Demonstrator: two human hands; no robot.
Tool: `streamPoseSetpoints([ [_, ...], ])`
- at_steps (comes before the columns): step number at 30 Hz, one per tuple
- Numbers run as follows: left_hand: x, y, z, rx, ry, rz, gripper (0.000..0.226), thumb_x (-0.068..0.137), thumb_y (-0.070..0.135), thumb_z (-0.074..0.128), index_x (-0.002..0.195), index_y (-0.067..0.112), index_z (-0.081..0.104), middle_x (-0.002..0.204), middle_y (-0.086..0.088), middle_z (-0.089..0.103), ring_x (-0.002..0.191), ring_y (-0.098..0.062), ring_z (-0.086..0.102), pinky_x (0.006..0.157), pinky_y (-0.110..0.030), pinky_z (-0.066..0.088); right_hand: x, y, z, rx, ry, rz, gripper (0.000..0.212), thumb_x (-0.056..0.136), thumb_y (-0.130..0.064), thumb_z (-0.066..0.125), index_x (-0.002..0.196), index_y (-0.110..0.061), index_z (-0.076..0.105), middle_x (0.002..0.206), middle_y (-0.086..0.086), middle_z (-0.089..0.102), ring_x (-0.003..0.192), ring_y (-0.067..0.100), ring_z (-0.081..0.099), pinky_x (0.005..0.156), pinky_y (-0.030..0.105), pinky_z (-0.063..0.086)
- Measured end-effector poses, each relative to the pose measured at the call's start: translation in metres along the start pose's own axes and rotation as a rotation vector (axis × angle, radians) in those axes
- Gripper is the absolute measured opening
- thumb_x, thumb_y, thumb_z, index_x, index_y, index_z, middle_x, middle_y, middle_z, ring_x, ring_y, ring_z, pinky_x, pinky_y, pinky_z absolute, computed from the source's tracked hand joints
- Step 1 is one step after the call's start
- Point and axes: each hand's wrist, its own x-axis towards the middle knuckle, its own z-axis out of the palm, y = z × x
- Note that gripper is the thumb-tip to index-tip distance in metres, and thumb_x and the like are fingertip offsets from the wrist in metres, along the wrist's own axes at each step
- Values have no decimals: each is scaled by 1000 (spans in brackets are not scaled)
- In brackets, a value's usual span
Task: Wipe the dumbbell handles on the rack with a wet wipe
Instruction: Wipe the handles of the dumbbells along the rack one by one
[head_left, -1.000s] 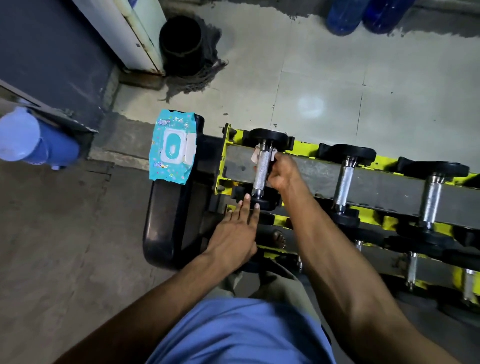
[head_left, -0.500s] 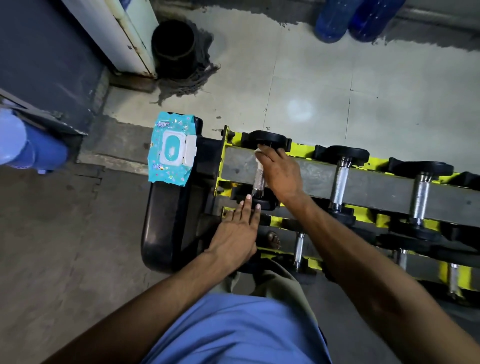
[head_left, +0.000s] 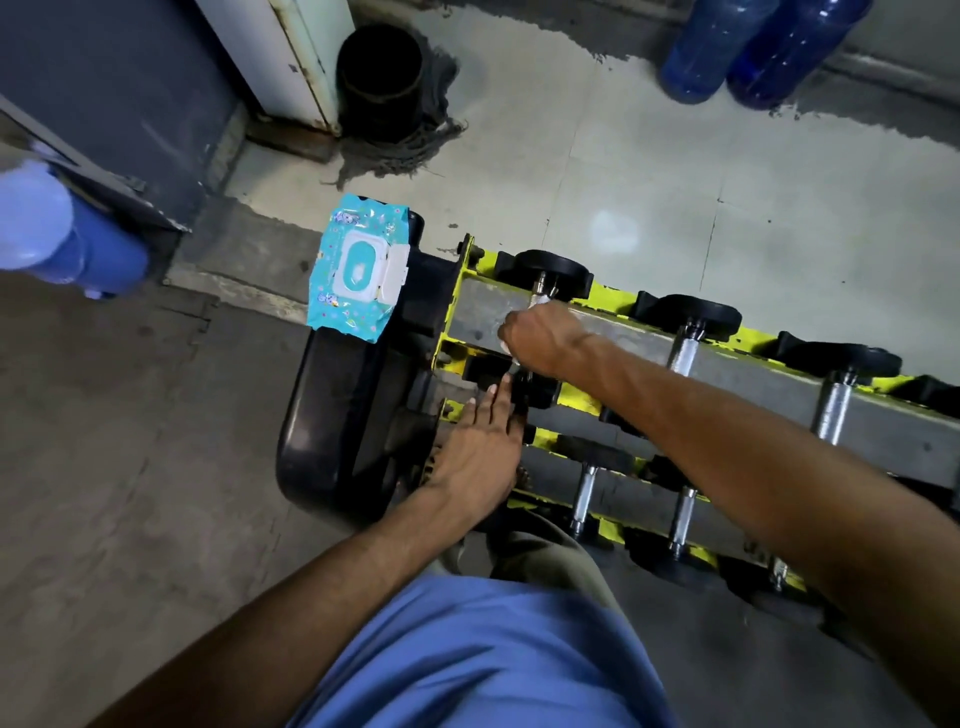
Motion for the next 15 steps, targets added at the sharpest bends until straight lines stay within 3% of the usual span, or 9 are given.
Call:
streamPoseSetpoints([
  [3,-2,7,4,-25,38,-34,75,100,11,41,164,-4,5,169,-34,-7,159,-46,8,128,-53,18,14,0,-19,-28,-158,-135,23,100,-19,52,118,-16,65,113,5,69,100,27,67,75,34,50],
  [7,-1,13,14,-63,84,-83,76,99,12,42,164,-4,4,169,-35,3,156,-48,17,126,-53,21,10,-6,-29,96,-240,-244,19,97,-25,56,108,-19,70,109,1,72,94,23,67,75,31,52],
  [12,3,16,15,-59,59,-124,70,102,16,42,164,-2,13,170,-32,-10,160,-44,6,128,-53,19,1,17,-33,-122,102,-162,26,95,-7,56,120,-8,64,125,11,57,101,30,64,64,35,41],
  [15,2,22,15,-50,32,-146,73,101,22,46,164,-1,16,170,-30,-10,160,-42,6,128,-52,18,-2,17,-11,176,153,-102,23,89,-8,63,110,-14,69,114,7,61,99,29,65,58,28,36],
])
